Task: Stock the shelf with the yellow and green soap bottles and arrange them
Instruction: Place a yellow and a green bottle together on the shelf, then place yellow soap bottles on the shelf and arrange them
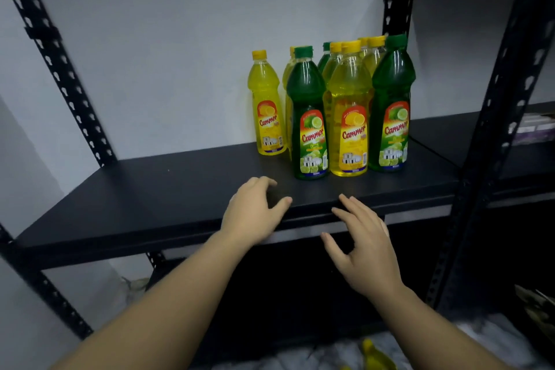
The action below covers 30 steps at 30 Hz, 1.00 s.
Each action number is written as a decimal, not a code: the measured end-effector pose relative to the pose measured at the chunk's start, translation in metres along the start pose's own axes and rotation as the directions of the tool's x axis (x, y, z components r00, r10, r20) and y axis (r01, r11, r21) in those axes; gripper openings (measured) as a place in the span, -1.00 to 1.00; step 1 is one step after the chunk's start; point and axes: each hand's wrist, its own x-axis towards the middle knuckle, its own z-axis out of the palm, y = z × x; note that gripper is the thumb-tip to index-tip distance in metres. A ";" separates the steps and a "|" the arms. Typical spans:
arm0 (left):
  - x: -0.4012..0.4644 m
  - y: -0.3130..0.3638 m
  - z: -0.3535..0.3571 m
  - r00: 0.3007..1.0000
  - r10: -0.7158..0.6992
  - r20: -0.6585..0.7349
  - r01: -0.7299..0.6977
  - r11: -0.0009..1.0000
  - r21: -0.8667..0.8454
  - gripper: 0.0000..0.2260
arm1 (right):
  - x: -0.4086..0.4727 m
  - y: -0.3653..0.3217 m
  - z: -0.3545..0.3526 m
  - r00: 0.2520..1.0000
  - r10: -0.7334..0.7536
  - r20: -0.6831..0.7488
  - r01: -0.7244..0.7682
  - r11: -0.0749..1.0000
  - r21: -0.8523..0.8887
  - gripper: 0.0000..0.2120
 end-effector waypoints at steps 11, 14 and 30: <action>-0.132 0.027 0.102 0.952 0.132 0.275 -0.160 0.984 0.083 -0.29 | -0.096 0.036 -0.018 0.896 0.367 0.251 -0.375 0.927 -0.017 -0.25; -0.152 0.022 0.130 0.917 0.001 0.399 -0.028 0.998 0.062 -0.26 | -0.120 0.050 -0.021 0.838 0.444 0.317 -0.453 0.890 -0.049 -0.21; -0.252 -0.017 0.283 0.659 -0.436 0.612 0.459 0.879 0.132 -0.07 | -0.245 0.132 0.047 0.337 0.766 0.548 -0.795 0.543 -0.271 -0.16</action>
